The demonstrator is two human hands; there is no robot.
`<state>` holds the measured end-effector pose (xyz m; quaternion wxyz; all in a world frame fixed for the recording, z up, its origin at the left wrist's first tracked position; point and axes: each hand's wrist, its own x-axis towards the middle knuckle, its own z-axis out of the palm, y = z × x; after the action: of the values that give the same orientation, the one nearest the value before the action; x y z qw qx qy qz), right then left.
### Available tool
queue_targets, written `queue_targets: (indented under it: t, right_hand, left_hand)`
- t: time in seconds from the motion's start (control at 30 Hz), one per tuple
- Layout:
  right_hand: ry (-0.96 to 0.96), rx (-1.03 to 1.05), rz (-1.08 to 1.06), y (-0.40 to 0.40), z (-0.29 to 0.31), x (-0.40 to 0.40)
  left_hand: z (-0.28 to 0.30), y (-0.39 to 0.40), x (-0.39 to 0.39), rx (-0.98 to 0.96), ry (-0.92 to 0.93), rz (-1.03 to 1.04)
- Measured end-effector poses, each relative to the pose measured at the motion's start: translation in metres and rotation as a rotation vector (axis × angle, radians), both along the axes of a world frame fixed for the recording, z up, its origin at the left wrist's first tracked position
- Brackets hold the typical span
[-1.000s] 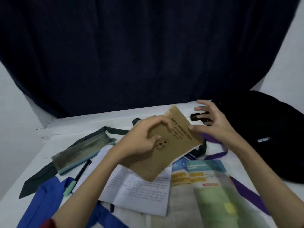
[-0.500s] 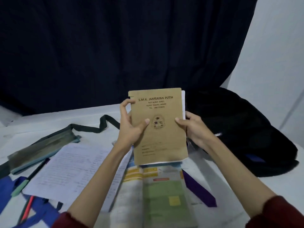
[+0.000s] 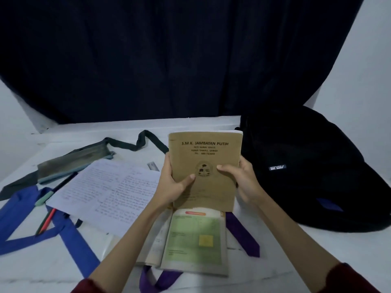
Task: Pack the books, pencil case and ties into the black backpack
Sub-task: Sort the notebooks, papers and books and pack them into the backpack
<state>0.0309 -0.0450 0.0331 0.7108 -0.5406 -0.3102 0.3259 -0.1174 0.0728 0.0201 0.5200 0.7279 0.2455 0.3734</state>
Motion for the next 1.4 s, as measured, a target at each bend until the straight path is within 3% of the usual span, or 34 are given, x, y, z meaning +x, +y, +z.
queue_targets:
  t: [0.17,0.23,0.33,0.4,0.43,0.53,0.7,0.77,0.83,0.9,1.0,1.1,1.27,1.4]
  right_hand:
    - [-0.056,-0.045,0.050,-0.007,0.005,0.002]
    - [-0.151,-0.012,-0.090,-0.014,0.019,0.011]
    - [-0.572,0.030,-0.398,-0.034,0.052,0.039]
    - [-0.833,-0.033,-0.320,-0.050,0.073,0.058]
    - [-0.874,-0.074,-0.217,-0.058,0.082,0.065]
    - [-0.757,-0.111,0.011,-0.076,0.094,0.081]
    - [-0.558,-0.069,-0.128,-0.113,0.083,0.118]
    - [-0.453,-0.044,-0.206,-0.133,0.076,0.137]
    - [-0.329,-0.032,-0.279,-0.154,0.068,0.156]
    - [-0.187,-0.023,-0.360,-0.175,0.059,0.174]
    - [0.010,0.043,-0.461,-0.205,0.047,0.194]
    - [0.136,0.118,-0.500,-0.228,0.041,0.206]
    - [0.163,0.115,-0.517,-0.248,0.036,0.217]
    - [0.169,0.137,-0.526,-0.254,0.038,0.221]
  left_hand:
    - [0.005,-0.008,-0.003,-0.014,0.095,0.015]
    - [0.023,-0.008,0.000,0.092,0.169,-0.021]
    - [0.057,0.002,0.009,0.403,0.310,-0.155]
    - [0.083,0.004,0.021,0.587,0.446,-0.230]
    - [0.096,0.002,0.030,0.650,0.503,-0.260]
    - [0.130,-0.009,0.063,0.721,0.547,-0.354]
    - [0.148,-0.035,0.123,0.831,0.526,-0.356]
    - [0.142,-0.056,0.142,1.024,0.420,-0.179]
    - [0.128,-0.080,0.154,1.183,0.190,-0.103]
    - [0.103,-0.106,0.161,1.265,0.059,-0.287]
    - [0.049,-0.137,0.169,1.425,0.200,-0.595]
    - [0.009,-0.140,0.179,1.360,0.480,-0.626]
    - [0.000,-0.123,0.184,1.216,0.490,-0.524]
    - [0.000,-0.117,0.183,0.834,0.586,-0.558]
